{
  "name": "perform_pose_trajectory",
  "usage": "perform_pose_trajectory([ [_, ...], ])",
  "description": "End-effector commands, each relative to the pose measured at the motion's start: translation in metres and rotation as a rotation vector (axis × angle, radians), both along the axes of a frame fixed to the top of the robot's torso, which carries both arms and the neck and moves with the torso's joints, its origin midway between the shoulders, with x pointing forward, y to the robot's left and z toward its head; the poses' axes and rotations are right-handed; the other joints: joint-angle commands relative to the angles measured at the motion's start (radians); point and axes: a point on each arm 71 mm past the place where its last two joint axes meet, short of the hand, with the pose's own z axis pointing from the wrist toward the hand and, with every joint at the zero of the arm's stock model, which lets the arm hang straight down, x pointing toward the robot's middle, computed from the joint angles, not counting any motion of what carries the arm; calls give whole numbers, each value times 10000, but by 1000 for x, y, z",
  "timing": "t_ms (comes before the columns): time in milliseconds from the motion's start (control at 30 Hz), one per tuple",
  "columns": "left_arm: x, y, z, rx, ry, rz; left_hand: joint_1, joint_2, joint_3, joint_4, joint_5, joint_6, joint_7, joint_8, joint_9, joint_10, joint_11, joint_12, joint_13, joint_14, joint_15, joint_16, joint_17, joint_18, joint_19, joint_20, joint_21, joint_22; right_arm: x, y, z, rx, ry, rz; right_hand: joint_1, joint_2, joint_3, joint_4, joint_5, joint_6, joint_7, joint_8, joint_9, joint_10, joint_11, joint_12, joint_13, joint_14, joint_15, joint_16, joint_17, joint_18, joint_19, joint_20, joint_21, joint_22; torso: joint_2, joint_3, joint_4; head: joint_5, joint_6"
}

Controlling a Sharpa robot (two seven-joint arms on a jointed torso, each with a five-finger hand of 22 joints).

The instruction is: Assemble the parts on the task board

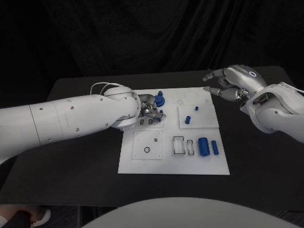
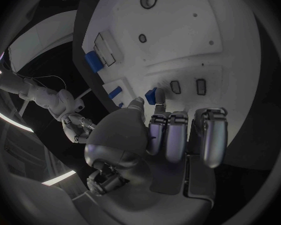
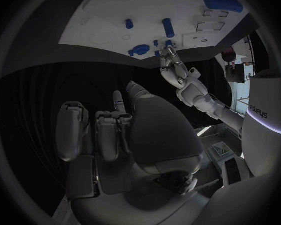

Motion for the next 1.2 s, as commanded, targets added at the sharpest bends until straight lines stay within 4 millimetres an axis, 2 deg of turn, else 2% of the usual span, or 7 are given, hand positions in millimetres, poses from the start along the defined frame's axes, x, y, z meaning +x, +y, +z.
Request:
perform_pose_trajectory([
  [33, -1, -3, -2, -72, 95, -212, 158, -7, 120, -11, 24, 70, -12, -83, 44, 1042, -69, -7, 2609, 1038, -100, 25, 2632, -145, 7, -39, -55, 1269, -1, 0, -1, 0, -16, 0, 104, 13, 5, -53, 43, 70, -6, -26, -15, 1078, 65, 27, 2631, 1056, 69, 27, 2634, -101, 313, 68, -9, 2049, 14, 15, -9, -18, 3],
  [367, -2, -1, -5, -44, 157, -182, 411, -238, 764, -154, 596, 183, -67, -324, 314, 1042, -122, -7, 2609, 1038, -150, 25, 2632, -144, 17, -87, -73, 1291, -1, 0, -1, -20, 36, -28, 164, 28, 62, -107, 168, 114, -3, -42, -40, 1078, 67, 27, 2631, 1056, 72, 27, 2634, -99, 308, 73, -17, 2046, 26, -1, -14, -20, 3],
  [433, -2, -1, -5, -39, 165, -174, 452, -408, 1142, -178, 919, 220, -77, -439, 450, 1042, -134, -7, 2609, 1038, -163, 25, 2632, -143, 16, -102, -87, 1296, -1, 0, -1, -26, 48, -33, 212, 31, 125, -158, 382, 142, 3, -71, -72, 1078, 71, 27, 2631, 1056, 74, 27, 2634, -99, 307, 77, -14, 2046, 21, -6, -1, -30, 3],
  [600, -2, 1, -5, -54, 165, -154, 481, -709, 1816, -218, 1199, 292, -95, -588, 683, 1042, -152, -7, 2609, 1038, -177, 25, 2632, -141, 15, -122, -108, 1306, 0, 0, -1, -37, 75, -48, 236, 32, 161, -185, 486, 158, 5, -87, -90, 1078, 70, 27, 2631, 1056, 76, 27, 2634, -98, 305, 79, -15, 2045, 19, -7, 1, -7, 3],
  [800, -1, 3, -4, -233, 14, -81, 353, -1401, 3560, -417, 1702, 379, -71, -833, 1236, 1042, -149, -7, 2609, 1038, -187, 25, 2632, -143, 30, -123, -139, 1351, 0, -1, -2, -56, 121, -91, 252, 32, 187, -204, 548, 169, 5, -97, -101, 1078, 72, 27, 2631, 1056, 76, 27, 2634, -96, 301, 79, -23, 2043, 15, -9, 12, -14, 3],
  [1033, -1, 10, -3, -386, -125, 67, 141, -1751, 4465, -608, 1793, 477, -99, -882, 1591, 1042, -165, -7, 2609, 1038, -193, 25, 2632, -144, 45, -133, -151, 1385, 0, -2, -2, -84, 192, -152, 266, 41, 210, -217, 590, 180, 5, -102, -108, 1078, 71, 27, 2631, 1056, 76, 27, 2634, -94, 297, 80, -33, 2039, 13, -11, 4, 10, 3],
  [1200, -1, 16, -2, -503, -241, 204, 18, -1870, 4759, -680, 1901, 505, -104, -903, 1720, 1042, -172, -7, 2609, 1038, -200, 25, 2632, -143, 44, -139, -162, 1390, 0, -4, -3, -108, 242, -208, 274, 43, 222, -225, 610, 184, 6, -105, -112, 1078, 72, 27, 2631, 1056, 76, 27, 2634, -93, 295, 80, -37, 2038, 9, -10, 6, 21, 3],
])
